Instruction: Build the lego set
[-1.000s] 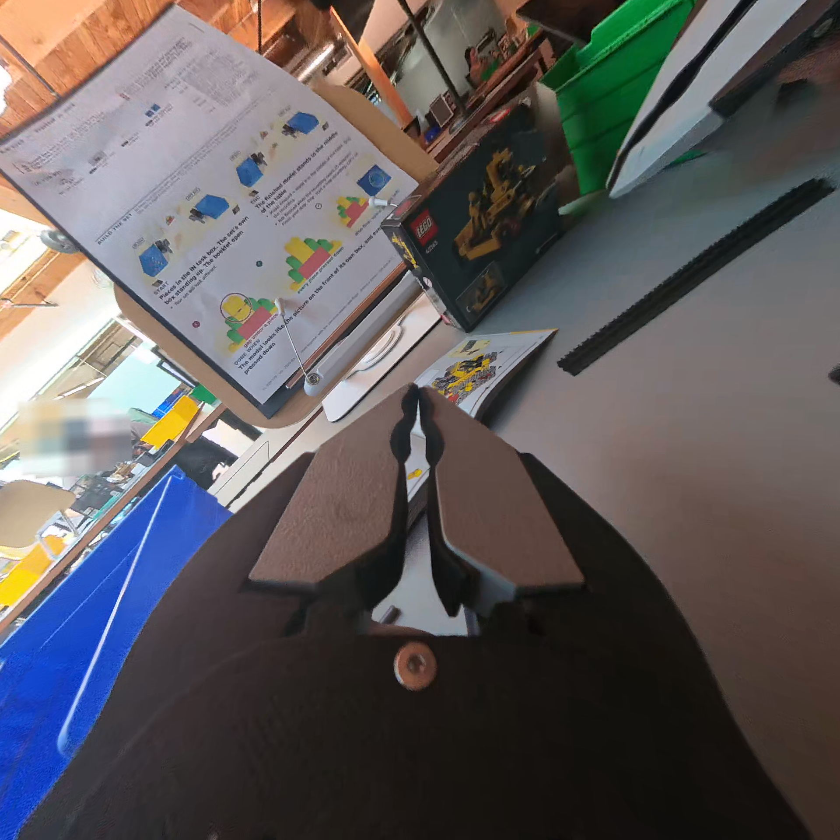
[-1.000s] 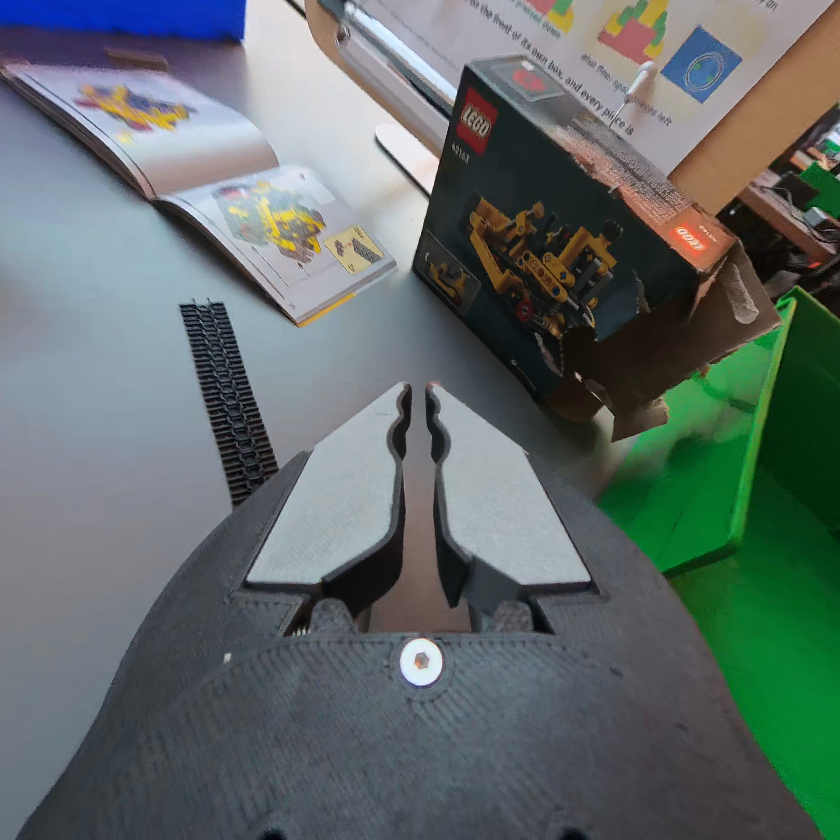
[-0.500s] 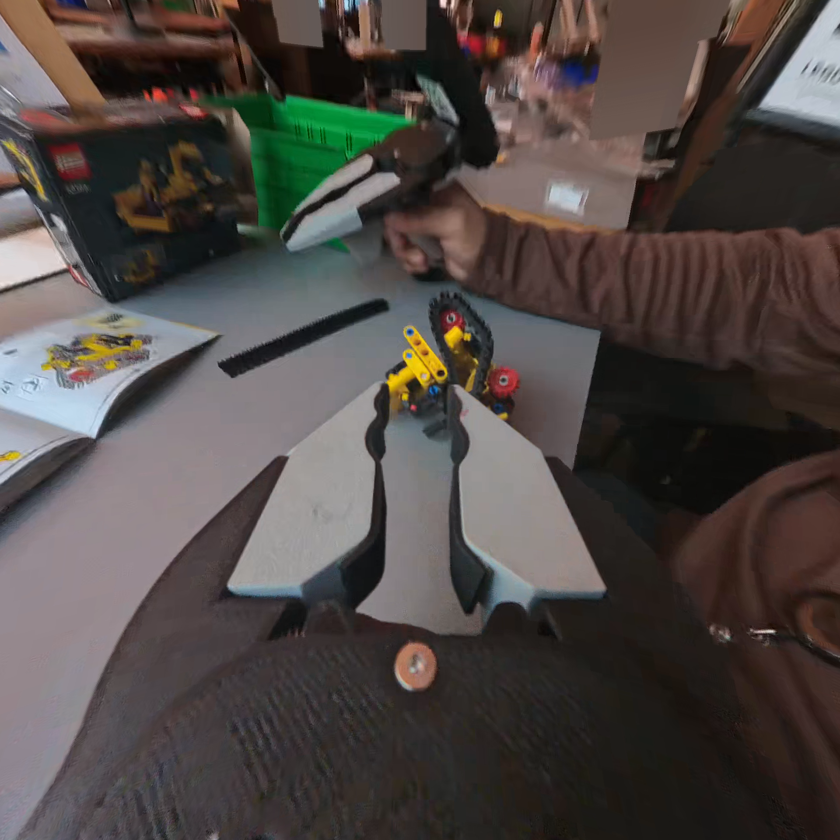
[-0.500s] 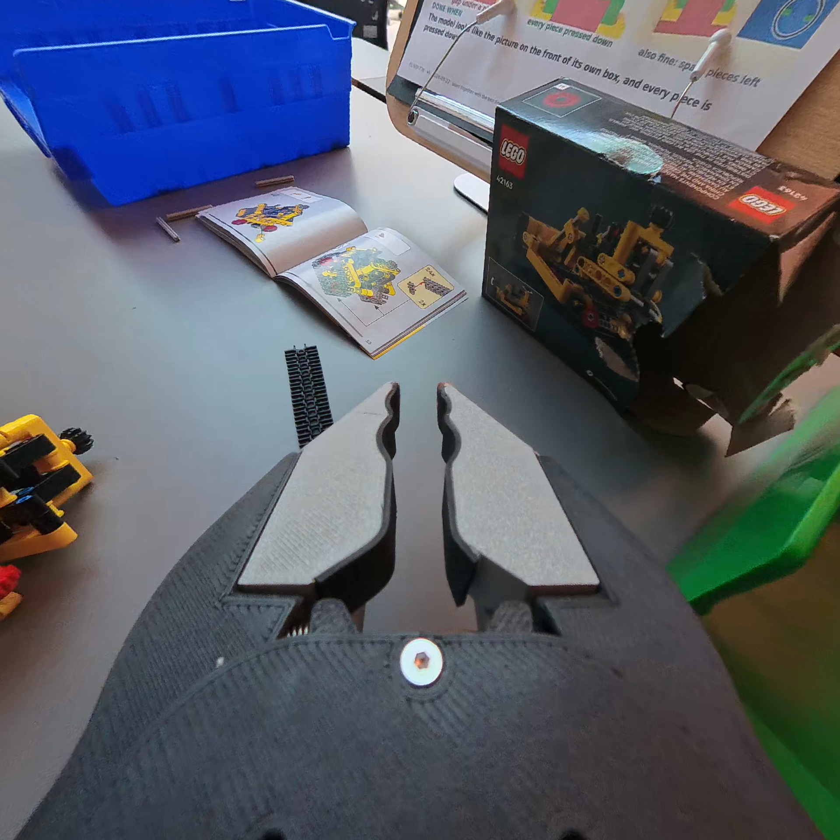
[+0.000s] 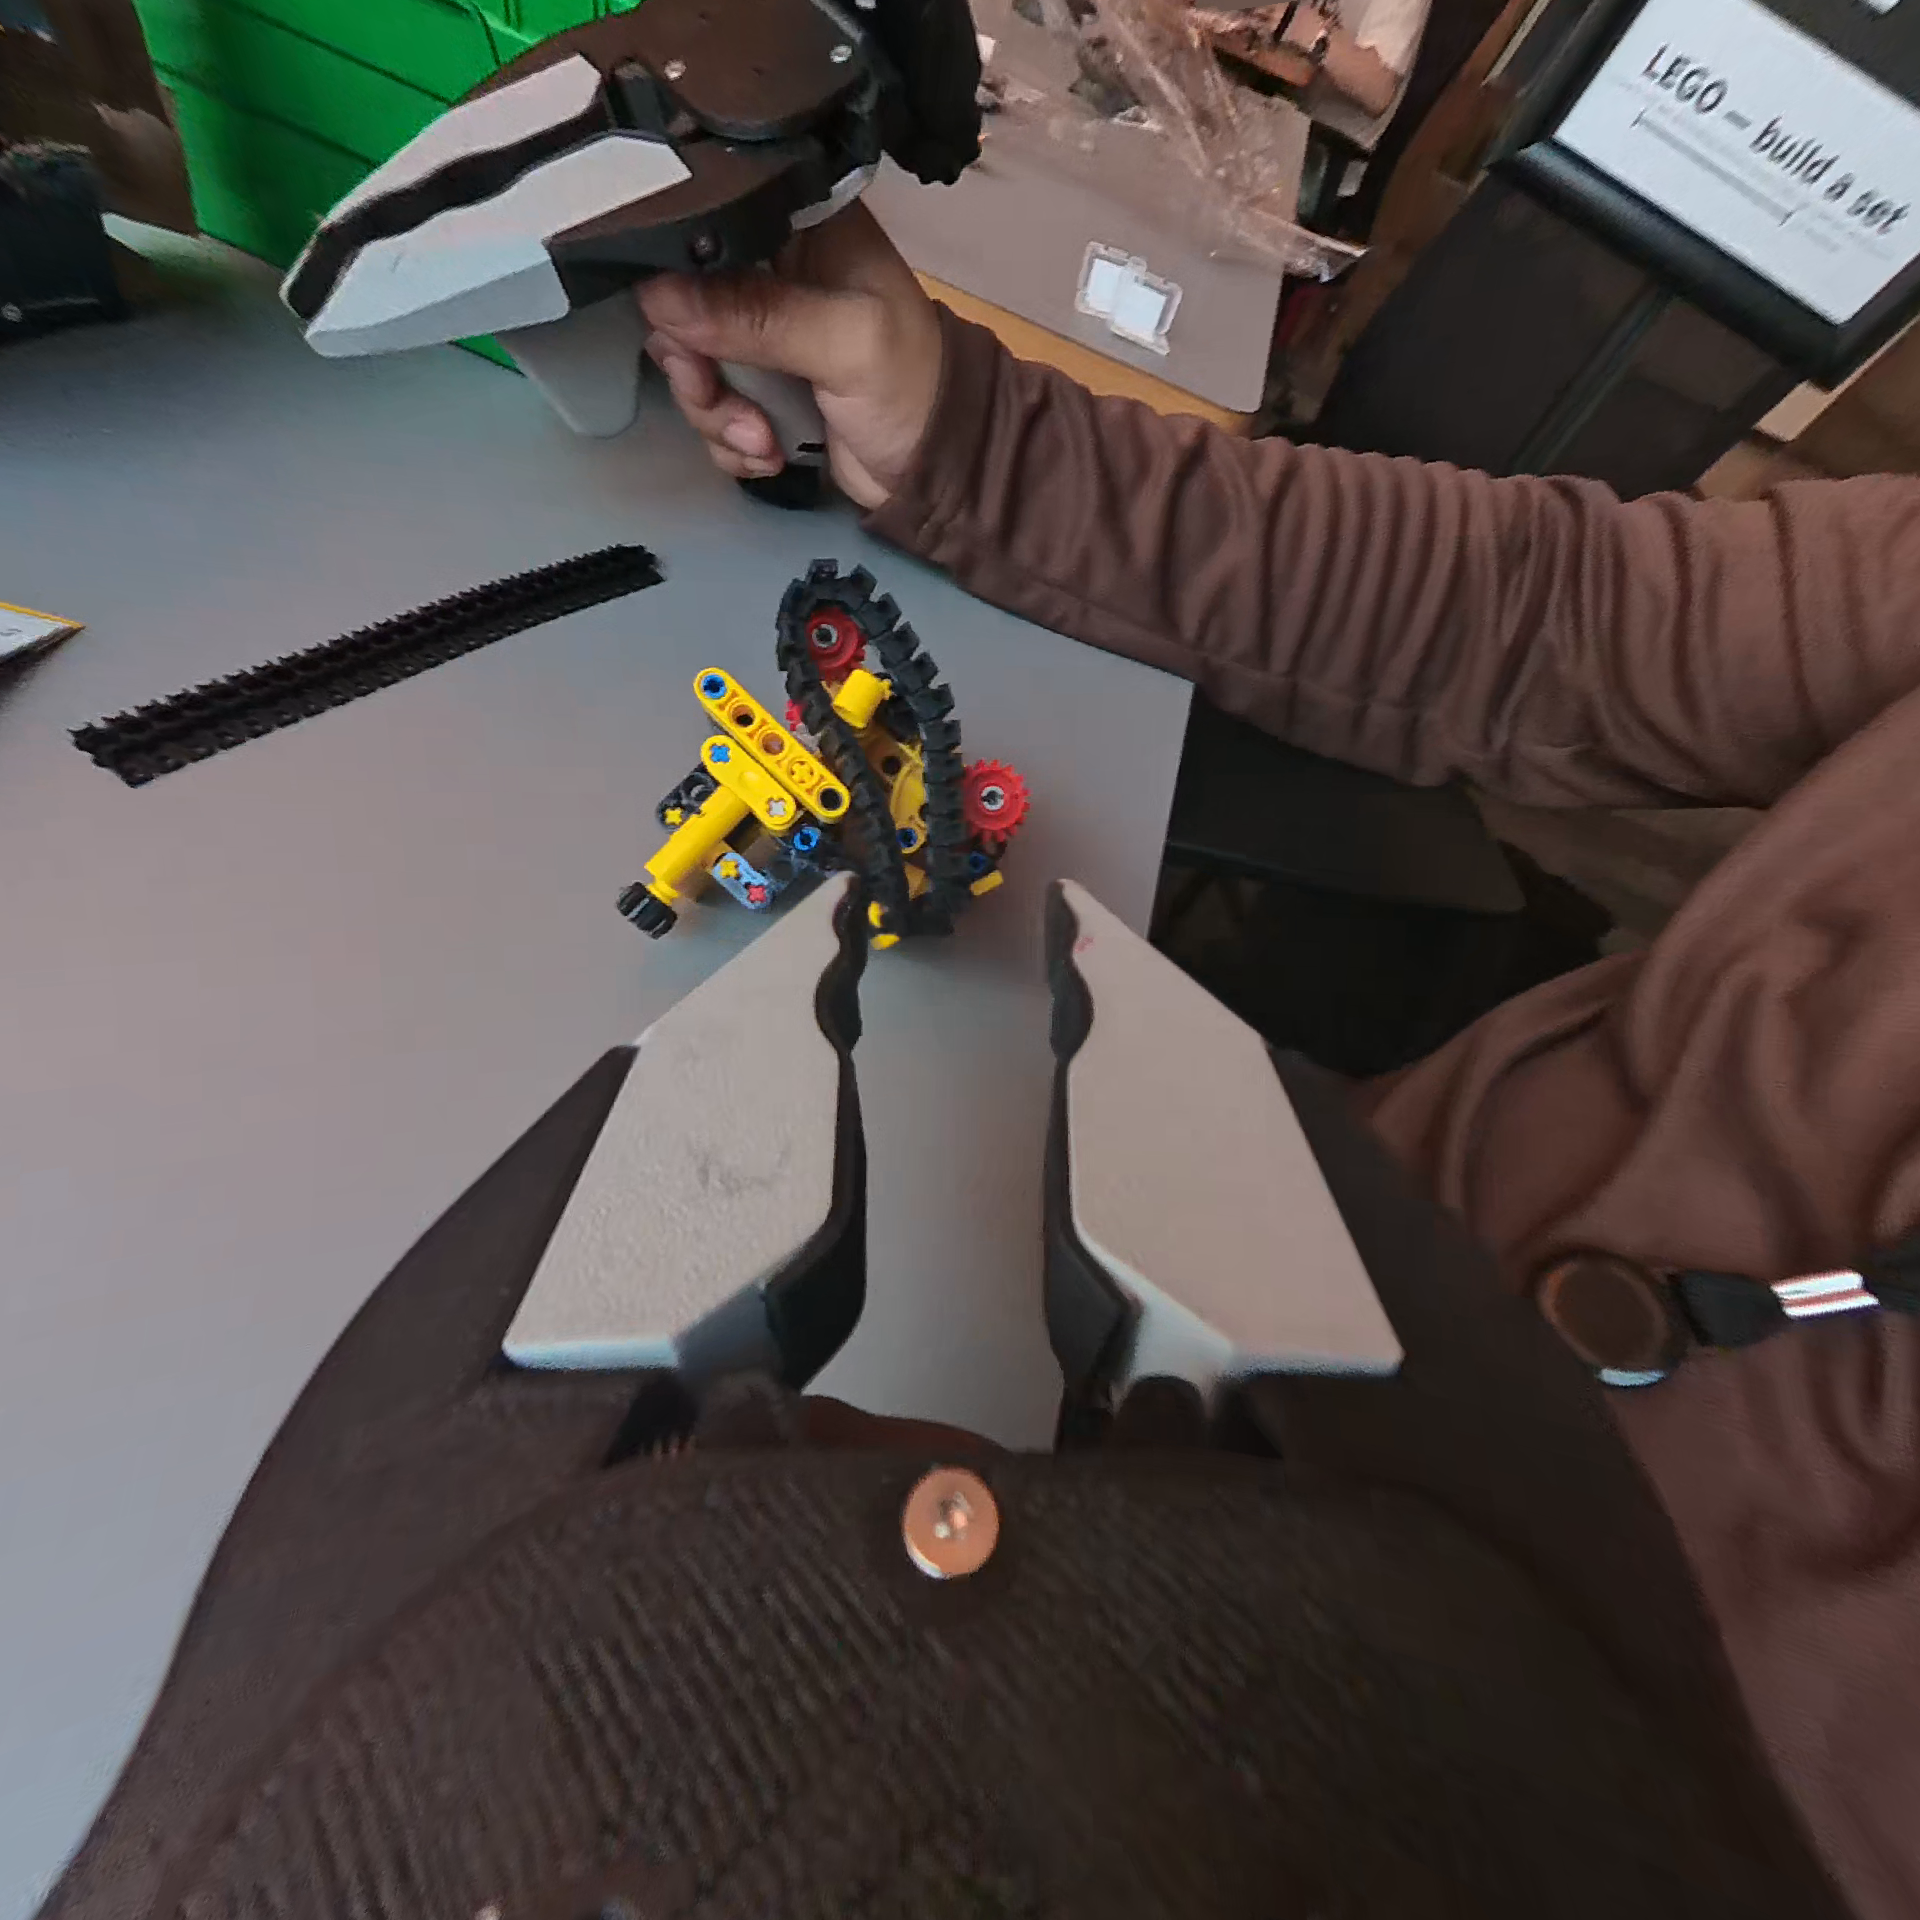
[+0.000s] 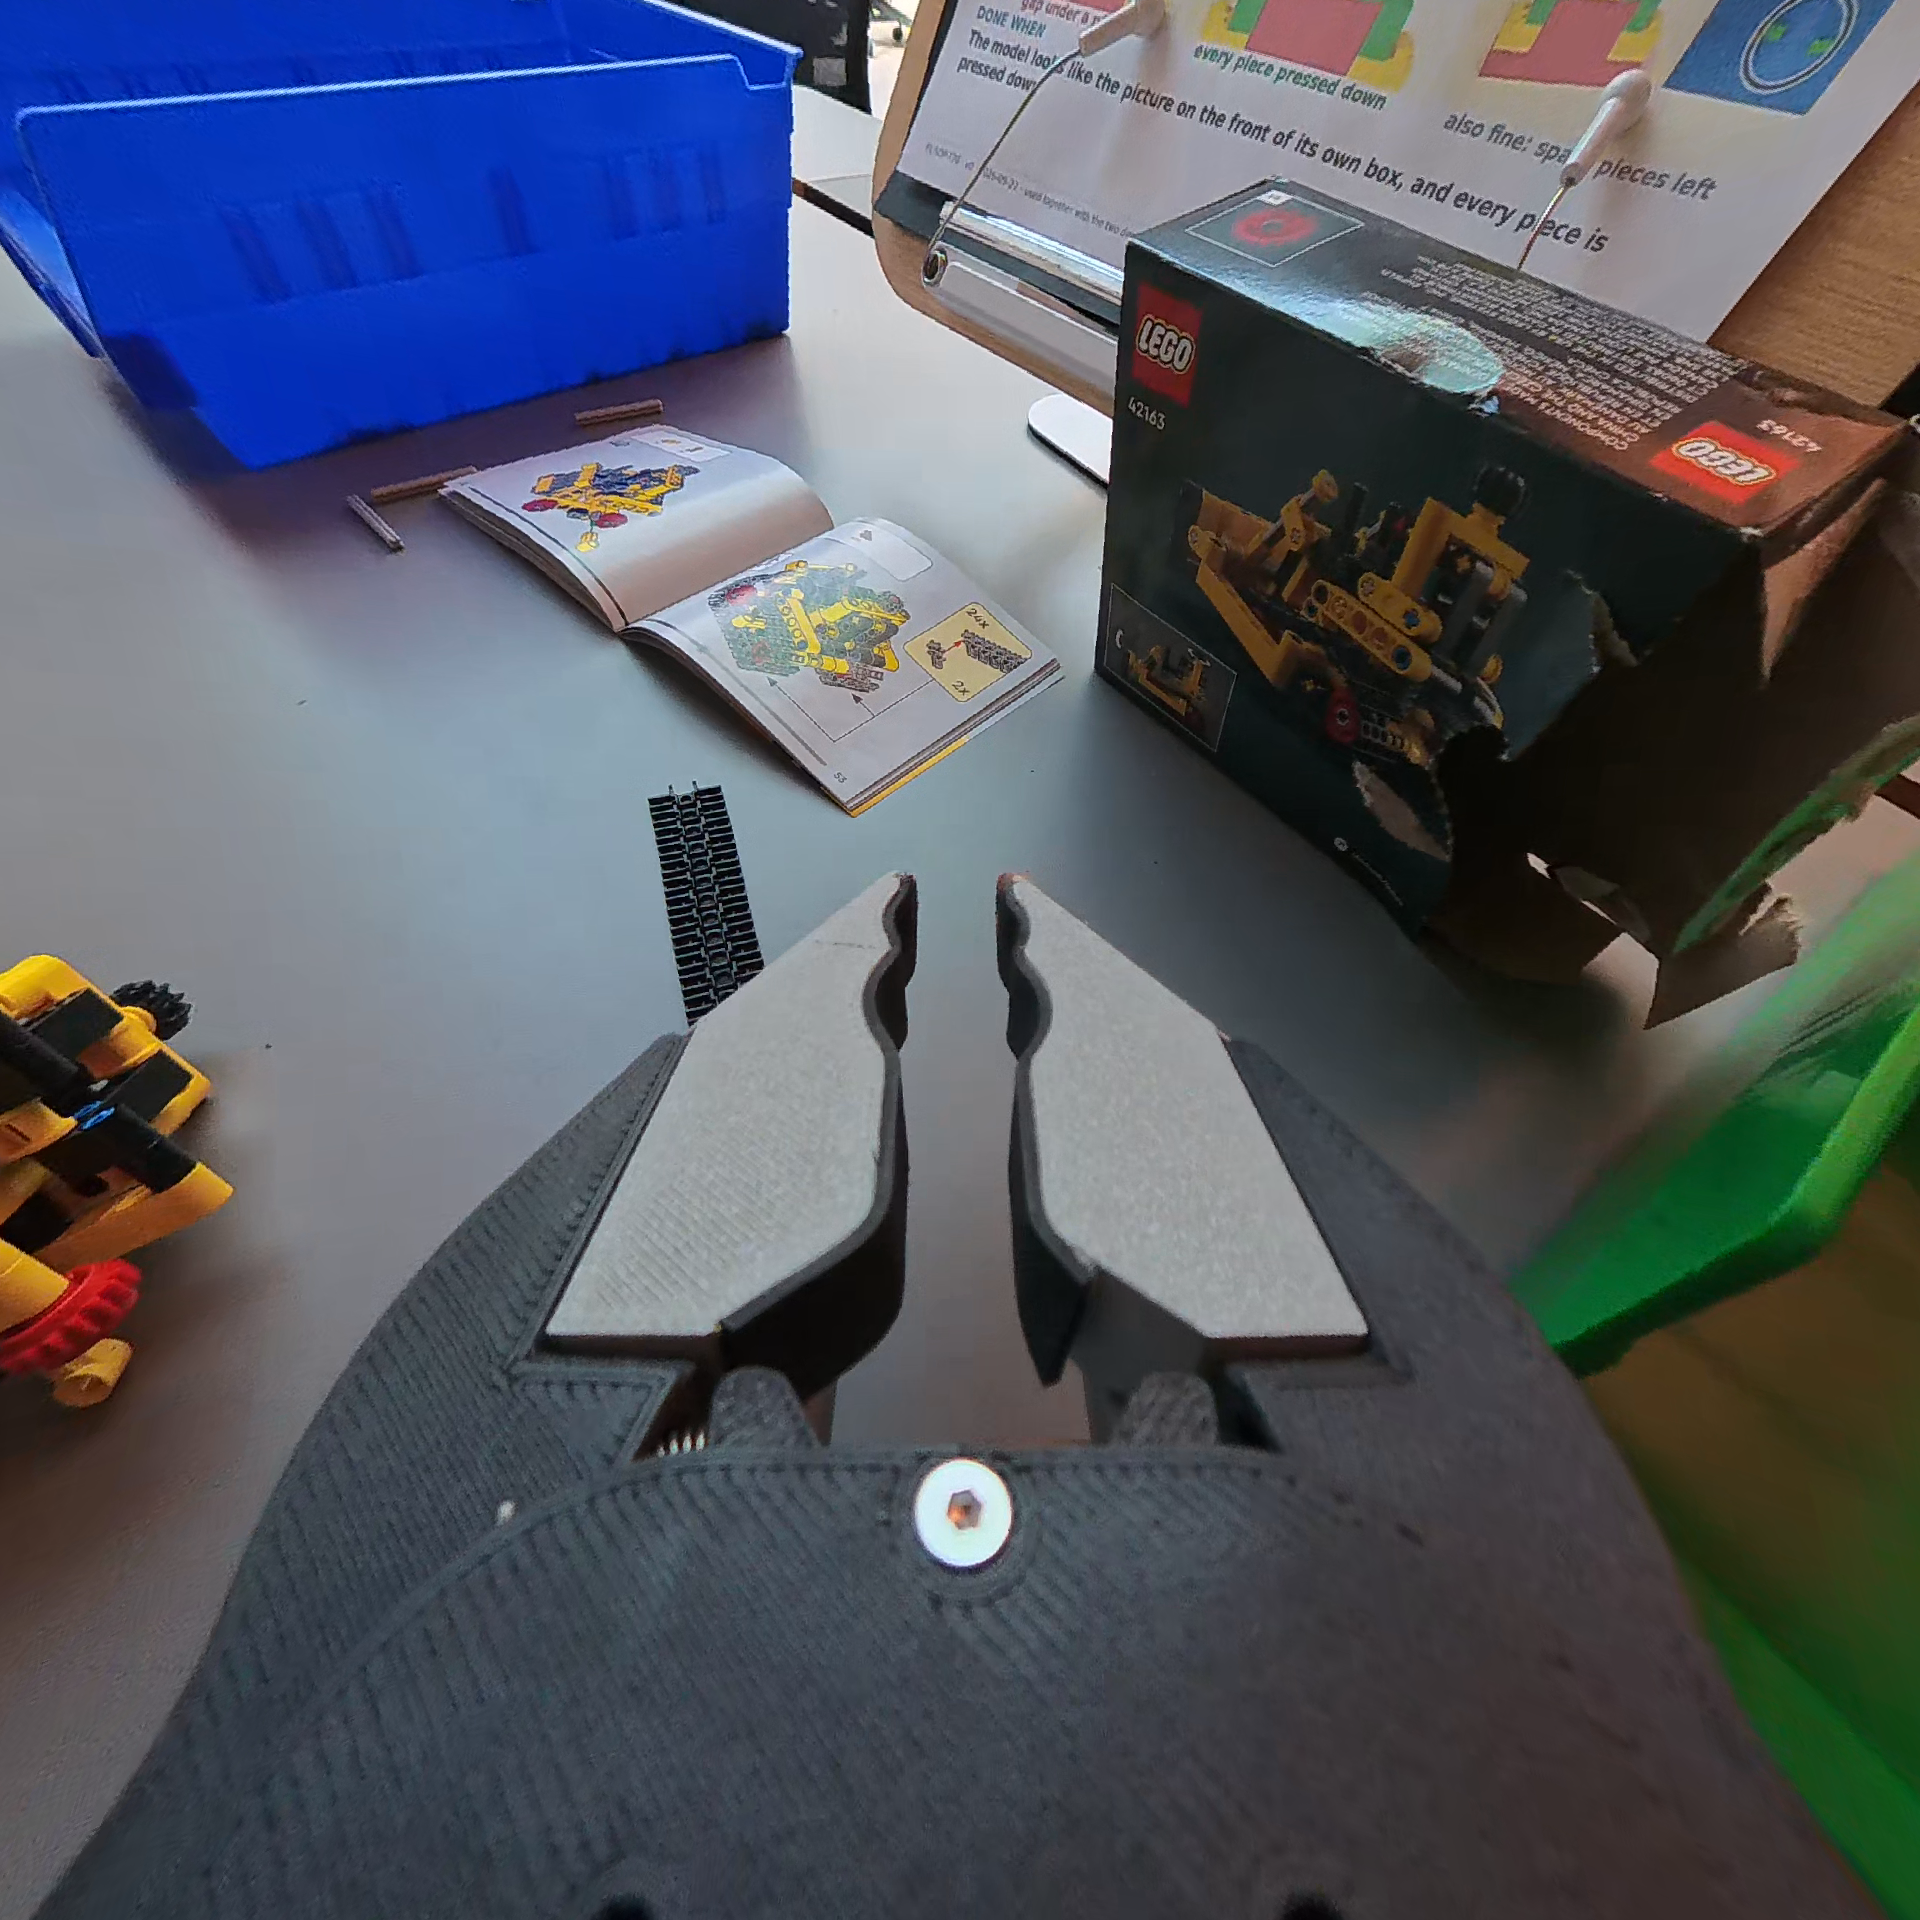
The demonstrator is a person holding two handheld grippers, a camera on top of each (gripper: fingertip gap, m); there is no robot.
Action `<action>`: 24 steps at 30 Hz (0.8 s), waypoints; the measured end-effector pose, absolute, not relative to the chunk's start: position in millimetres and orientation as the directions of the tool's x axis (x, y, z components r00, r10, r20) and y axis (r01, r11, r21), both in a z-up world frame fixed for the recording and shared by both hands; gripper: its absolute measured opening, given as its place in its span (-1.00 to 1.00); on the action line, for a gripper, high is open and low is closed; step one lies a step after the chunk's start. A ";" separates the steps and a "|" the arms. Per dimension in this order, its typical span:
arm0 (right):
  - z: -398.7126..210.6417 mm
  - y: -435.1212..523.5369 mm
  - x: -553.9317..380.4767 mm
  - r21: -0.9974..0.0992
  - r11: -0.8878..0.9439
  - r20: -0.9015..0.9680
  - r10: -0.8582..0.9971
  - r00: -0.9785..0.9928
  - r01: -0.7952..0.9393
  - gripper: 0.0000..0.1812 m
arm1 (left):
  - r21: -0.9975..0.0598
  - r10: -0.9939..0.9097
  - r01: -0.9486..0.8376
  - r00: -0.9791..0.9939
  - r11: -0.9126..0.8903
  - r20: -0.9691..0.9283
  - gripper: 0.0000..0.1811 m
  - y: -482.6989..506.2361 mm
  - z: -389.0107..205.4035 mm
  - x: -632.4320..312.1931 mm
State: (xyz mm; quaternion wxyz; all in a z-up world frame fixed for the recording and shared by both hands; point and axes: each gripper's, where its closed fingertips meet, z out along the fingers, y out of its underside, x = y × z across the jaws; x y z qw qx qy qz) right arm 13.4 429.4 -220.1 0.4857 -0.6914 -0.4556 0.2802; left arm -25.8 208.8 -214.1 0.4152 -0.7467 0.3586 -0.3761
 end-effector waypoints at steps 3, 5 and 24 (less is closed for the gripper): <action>-221.0 429.3 12.3 -0.924 -0.112 0.058 0.904 0.425 0.365 -0.87 | -0.889 -0.843 -0.203 0.457 -0.411 0.285 -0.70 209.2 -210.8 -22.3; -221.5 428.9 11.7 -0.923 -0.109 0.063 0.904 0.423 0.370 -0.87 | -0.874 -0.833 -0.229 0.474 -0.428 0.284 -0.70 212.6 -216.4 -18.5; -198.4 395.7 9.2 -0.956 -0.155 -0.085 0.959 0.272 0.249 -0.61 | -0.840 -0.481 -0.291 0.876 -0.458 -0.041 -0.90 282.7 -229.7 -159.2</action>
